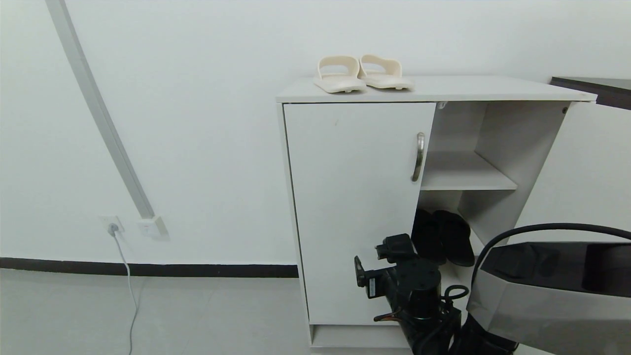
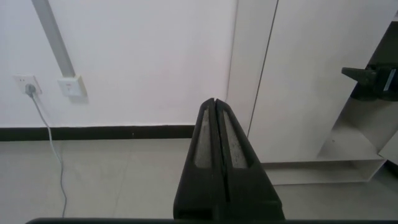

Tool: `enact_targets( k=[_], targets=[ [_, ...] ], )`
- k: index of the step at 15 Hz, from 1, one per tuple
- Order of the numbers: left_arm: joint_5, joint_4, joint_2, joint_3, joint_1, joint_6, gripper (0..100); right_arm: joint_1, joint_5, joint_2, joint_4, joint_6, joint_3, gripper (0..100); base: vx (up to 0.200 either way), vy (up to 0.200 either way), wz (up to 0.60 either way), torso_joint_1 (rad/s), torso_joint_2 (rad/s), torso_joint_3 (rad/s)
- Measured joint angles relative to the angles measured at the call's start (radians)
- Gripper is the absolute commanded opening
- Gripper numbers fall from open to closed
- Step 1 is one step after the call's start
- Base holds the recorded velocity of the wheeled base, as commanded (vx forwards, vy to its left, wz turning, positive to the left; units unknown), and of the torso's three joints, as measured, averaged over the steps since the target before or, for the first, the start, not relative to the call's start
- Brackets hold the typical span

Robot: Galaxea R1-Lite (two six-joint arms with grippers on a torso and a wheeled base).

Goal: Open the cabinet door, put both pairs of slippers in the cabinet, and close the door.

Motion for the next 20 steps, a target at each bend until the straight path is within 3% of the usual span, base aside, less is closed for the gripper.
enact_targets(
  k=[4,20],
  targets=[
    [-0.003,0.001,0.000,0.000,0.000,0.010,0,-0.001,-0.001,0.000,-0.004,-0.007,-0.003,100,0.000,0.000,0.00,0.006,-0.05,-0.072],
    [-0.003,0.000,0.000,0.000,0.000,0.011,0,-0.018,0.000,-0.002,-0.038,-0.030,0.000,100,0.000,0.000,0.00,0.116,-0.45,-0.330]
  ],
)
